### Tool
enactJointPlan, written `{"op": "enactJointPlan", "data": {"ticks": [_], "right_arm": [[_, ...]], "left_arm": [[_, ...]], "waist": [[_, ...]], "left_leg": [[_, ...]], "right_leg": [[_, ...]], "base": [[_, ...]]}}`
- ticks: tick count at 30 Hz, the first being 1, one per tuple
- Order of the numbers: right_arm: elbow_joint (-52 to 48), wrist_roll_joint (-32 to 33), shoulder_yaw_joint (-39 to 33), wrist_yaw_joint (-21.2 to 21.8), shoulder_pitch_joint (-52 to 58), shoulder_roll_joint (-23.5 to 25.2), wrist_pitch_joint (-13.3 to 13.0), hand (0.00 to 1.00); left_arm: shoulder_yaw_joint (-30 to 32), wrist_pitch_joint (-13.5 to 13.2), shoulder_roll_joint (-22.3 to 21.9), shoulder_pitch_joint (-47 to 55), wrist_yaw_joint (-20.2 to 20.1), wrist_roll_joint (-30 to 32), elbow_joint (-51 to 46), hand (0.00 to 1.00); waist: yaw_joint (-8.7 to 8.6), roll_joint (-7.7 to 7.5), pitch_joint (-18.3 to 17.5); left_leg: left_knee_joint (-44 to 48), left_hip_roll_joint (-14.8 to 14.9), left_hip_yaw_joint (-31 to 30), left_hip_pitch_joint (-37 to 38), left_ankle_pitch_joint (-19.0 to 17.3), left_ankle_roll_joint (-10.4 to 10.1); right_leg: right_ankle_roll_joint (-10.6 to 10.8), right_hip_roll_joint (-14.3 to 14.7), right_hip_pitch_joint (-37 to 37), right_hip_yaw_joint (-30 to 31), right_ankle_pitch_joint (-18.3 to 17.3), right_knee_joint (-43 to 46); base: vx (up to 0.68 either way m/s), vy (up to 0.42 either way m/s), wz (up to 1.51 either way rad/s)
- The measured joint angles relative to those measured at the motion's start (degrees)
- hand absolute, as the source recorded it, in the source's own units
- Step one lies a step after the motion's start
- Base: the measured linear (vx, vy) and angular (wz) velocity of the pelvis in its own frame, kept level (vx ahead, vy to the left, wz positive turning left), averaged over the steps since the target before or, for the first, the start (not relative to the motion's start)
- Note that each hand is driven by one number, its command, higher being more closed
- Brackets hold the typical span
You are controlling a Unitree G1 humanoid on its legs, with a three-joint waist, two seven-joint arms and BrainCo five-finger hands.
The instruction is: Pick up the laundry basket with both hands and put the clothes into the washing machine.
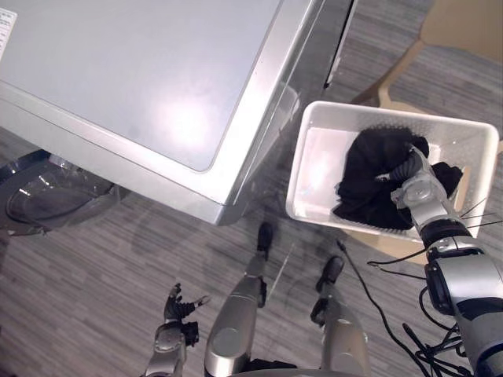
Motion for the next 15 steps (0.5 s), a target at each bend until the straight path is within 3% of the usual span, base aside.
{"op": "enactJointPlan", "data": {"ticks": [5,10,15], "right_arm": [[-0.37,2.49,-0.65,-3.21,-1.77,-0.49,0.84,1.0],[-3.02,7.33,-1.87,-3.13,-0.58,1.21,0.74,1.0],[-15.92,8.58,-4.92,-3.07,6.32,2.46,0.76,1.0]], "left_arm": [[-0.72,-0.15,0.0,-1.09,0.27,-1.64,-1.54,0.0],[-0.71,-0.13,0.0,-1.49,0.36,-2.1,-1.69,0.0],[-0.53,0.04,-0.15,-1.44,0.29,-2.09,-2.95,0.0]], "waist": [[-0.07,0.33,0.41],[0.09,0.31,0.42],[-0.2,0.24,0.45]], "left_leg": [[-0.02,0.25,-1.93,-2.3,-0.03,0.01],[-0.03,0.78,-1.96,-2.15,-0.04,0.0],[-0.03,0.97,-1.81,0.03,-0.03,0.01]], "right_leg": [[-0.26,0.01,-3.04,-0.41,-2.1,3.33],[-0.65,0.02,-4.17,-0.13,-3.25,6.3],[-0.64,-0.02,-2.71,0.35,-3.62,7.4]], "base": [[-0.02,-0.004,0.11],[-0.02,-0.008,0.02],[0.0,-0.017,-0.03]]}}
